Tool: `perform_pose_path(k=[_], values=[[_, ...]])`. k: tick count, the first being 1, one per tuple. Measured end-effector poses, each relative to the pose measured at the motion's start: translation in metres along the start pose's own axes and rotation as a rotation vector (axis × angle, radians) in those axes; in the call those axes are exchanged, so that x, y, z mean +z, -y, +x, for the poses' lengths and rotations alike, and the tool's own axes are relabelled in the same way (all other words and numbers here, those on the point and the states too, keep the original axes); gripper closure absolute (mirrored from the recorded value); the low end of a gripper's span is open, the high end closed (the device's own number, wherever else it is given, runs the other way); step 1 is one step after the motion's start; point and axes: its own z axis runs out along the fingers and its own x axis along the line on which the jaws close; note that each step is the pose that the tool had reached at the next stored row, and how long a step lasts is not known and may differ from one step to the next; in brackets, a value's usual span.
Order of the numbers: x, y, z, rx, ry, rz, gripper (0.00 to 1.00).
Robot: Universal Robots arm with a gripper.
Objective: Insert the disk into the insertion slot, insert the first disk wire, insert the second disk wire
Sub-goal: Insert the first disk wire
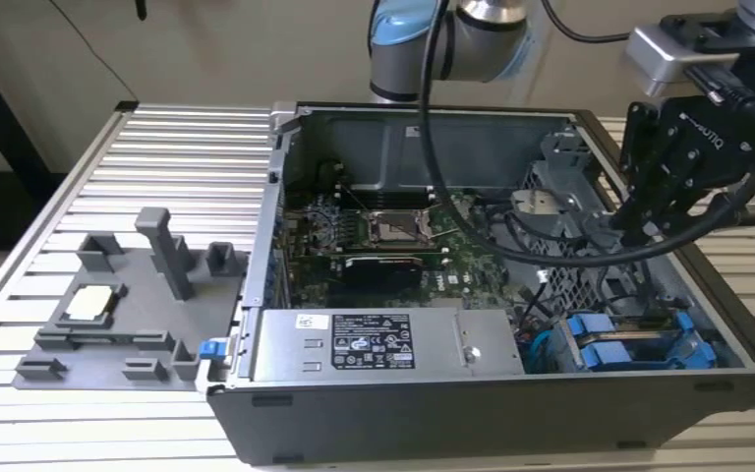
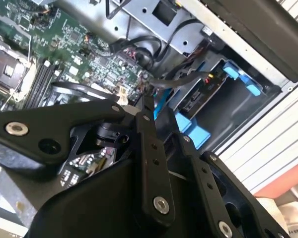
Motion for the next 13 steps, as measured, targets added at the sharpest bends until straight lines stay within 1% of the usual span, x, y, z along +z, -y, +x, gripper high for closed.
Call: perform_pose_path(k=[1, 2, 3, 4, 8, 9, 11, 13], values=[[0.0003, -0.0003, 0.0, -0.01, -0.0003, 0.0008, 0.73], [0.001, -0.001, 0.0, -0.017, -0.0011, 0.0047, 0.73], [0.002, -0.0021, -0.0001, -0.021, -0.0016, 0.0107, 0.73], [0.0027, -0.0041, -0.0002, -0.023, -0.0018, 0.0183, 0.73], [0.0053, -0.0185, -0.0011, -0.026, -0.0025, 0.057, 0.73], [0.0058, -0.0215, -0.0015, -0.027, -0.003, 0.0654, 0.73], [0.0069, -0.0248, -0.0023, -0.031, -0.004, 0.0766, 0.73], [0.0083, -0.0255, -0.003, -0.042, -0.0043, 0.0815, 0.73]])
